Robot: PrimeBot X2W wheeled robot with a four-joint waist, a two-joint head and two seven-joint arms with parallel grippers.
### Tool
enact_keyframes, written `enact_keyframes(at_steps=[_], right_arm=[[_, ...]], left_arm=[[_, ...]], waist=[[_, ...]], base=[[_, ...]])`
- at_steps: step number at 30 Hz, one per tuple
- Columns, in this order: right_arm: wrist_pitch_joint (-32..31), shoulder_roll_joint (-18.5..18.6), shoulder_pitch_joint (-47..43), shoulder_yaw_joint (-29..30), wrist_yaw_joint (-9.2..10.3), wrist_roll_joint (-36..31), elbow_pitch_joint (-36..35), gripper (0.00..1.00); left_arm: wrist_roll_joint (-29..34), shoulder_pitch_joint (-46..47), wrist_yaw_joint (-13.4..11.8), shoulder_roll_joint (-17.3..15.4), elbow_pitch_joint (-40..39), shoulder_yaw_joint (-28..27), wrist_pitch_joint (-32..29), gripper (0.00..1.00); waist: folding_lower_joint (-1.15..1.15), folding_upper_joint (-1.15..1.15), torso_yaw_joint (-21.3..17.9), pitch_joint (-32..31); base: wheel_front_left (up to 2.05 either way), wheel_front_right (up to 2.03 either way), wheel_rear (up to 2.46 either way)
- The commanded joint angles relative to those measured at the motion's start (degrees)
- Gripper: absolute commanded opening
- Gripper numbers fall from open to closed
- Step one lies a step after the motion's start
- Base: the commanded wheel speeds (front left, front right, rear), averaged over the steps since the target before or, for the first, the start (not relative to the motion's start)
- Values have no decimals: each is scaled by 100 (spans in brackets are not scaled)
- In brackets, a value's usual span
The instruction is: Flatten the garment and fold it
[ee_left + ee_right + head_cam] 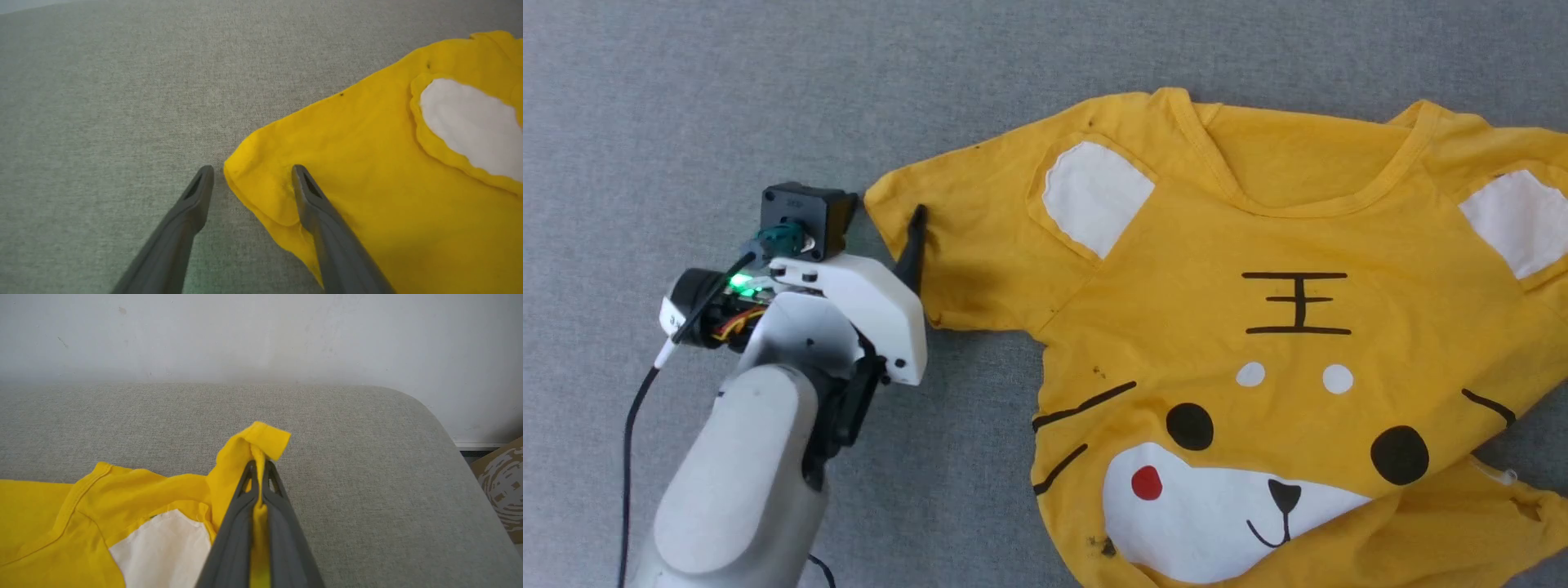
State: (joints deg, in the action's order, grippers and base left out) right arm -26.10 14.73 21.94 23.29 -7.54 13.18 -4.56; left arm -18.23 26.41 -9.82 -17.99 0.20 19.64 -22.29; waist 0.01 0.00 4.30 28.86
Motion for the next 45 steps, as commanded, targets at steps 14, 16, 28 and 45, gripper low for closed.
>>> enact_keyframes(at_steps=[14,16,28,45], right_arm=[[-23,-59,-57,-55,5,56,-115,0],[1,-51,-39,-88,5,53,-133,0],[413,41,193,-451,5,185,-445,0],[183,1256,3316,-2243,5,-51,159,0]], left_arm=[[-474,151,67,44,537,121,-1090,0],[-508,169,125,28,527,139,-1098,0],[-159,463,-92,-244,-277,-315,48,0],[813,3525,562,-1332,-346,-427,-162,0]], waist=[[-1,0,-119,233],[-1,0,-128,234],[-1,0,-240,-186],[-1,0,-705,-1157]], base=[[0,0,0],[0,0,0],[0,0,0],[0,0,0]])
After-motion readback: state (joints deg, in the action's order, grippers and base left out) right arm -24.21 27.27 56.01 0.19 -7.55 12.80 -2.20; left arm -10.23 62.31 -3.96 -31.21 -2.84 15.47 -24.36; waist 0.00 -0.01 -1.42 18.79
